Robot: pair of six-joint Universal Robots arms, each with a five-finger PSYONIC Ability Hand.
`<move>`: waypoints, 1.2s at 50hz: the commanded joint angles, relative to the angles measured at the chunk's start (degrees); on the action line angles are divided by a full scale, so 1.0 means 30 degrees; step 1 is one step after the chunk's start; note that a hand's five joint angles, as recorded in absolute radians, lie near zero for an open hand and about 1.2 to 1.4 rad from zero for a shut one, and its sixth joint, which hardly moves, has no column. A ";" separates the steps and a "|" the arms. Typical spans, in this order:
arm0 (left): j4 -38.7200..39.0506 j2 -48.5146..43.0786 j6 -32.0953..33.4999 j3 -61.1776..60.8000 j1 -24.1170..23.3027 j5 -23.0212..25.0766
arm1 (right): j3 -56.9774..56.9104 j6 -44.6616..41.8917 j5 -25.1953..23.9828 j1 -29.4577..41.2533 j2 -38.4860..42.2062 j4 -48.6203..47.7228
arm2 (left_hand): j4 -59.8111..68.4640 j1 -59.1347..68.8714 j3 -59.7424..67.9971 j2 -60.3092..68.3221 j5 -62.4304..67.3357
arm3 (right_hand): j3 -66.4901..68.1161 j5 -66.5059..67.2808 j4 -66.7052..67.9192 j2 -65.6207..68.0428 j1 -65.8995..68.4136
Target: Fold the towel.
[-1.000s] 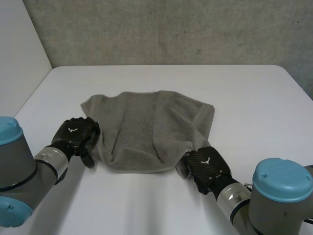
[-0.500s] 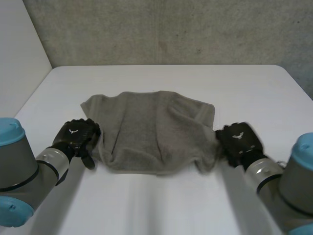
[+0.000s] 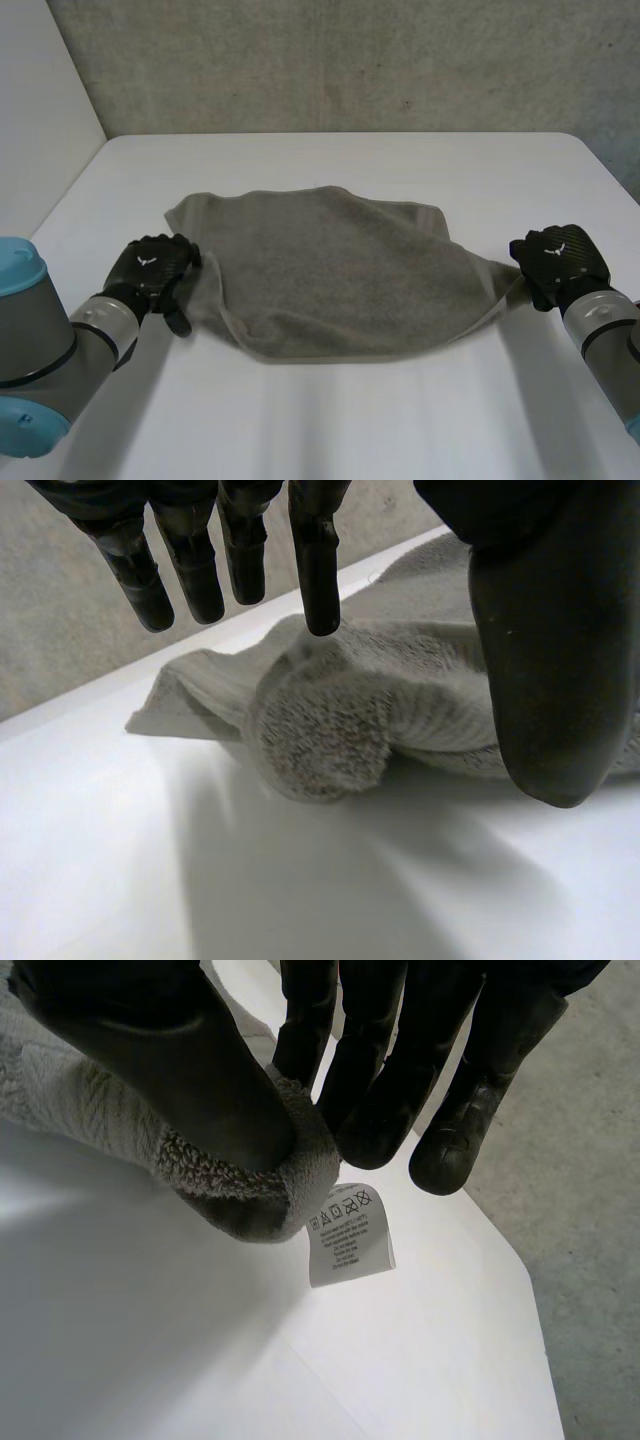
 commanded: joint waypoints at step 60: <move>-0.6304 0.0376 0.2933 0.7163 0.1473 0.4675 | -0.0723 0.0105 -0.0098 0.0259 -0.2952 0.3346 | 2.1306 2.1407 2.1390 2.1471 2.1997 | 0.1112 0.1520 0.1144 0.1948 0.1715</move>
